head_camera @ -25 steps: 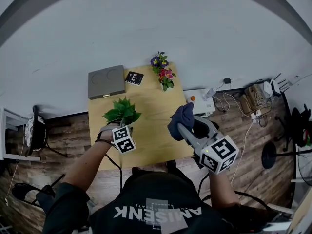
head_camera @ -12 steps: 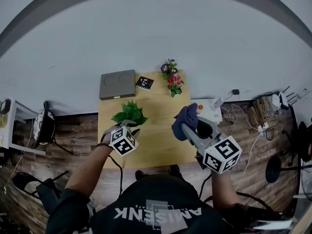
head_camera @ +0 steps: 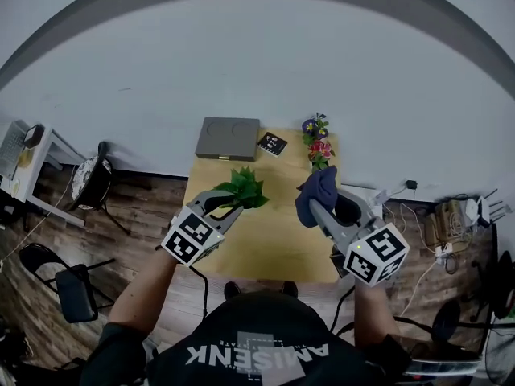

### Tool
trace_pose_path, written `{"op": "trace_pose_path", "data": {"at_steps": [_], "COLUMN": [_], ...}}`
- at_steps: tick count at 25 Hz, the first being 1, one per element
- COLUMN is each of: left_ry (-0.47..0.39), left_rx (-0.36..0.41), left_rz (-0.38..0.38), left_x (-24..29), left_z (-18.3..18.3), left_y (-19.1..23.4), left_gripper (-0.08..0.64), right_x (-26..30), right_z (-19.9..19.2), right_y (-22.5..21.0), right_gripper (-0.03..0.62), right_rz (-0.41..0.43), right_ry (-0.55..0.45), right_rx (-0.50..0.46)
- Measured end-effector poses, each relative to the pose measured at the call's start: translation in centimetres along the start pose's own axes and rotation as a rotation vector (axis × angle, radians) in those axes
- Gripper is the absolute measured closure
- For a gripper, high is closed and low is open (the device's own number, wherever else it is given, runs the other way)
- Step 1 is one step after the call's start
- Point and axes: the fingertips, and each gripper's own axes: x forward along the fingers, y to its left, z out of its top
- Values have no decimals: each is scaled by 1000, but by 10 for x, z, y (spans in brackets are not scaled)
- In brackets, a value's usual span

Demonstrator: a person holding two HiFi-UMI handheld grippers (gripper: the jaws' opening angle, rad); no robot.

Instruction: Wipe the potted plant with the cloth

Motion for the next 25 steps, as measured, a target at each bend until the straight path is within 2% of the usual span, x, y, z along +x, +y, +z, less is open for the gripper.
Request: {"op": "trace_pose_path", "data": {"at_steps": [4, 12, 15, 18, 23, 25], "left_ry": [-114, -429, -461, -501, -630, -627], "left_rx": [-116, -251, -271, -324, -422, -433], "left_rz": [57, 215, 285, 349, 551, 567], "left_x": [-38, -119, -139, -159, -211, -220], "left_z": [20, 70, 74, 75, 73, 71], "left_y": [9, 21, 25, 34, 57, 57], "left_gripper": [471, 480, 513, 539, 557, 558], "right_x": [11, 25, 29, 33, 37, 37], "right_z": [12, 29, 39, 49, 61, 62], "right_y": [10, 28, 34, 40, 56, 58], "right_gripper": [460, 460, 460, 460, 460, 460], "right_rz": [47, 120, 134, 144, 184, 162], "right_ry": [-15, -27, -37, -46, -74, -75], "right_rx": [-27, -58, -82, -97, -90, -100]}}
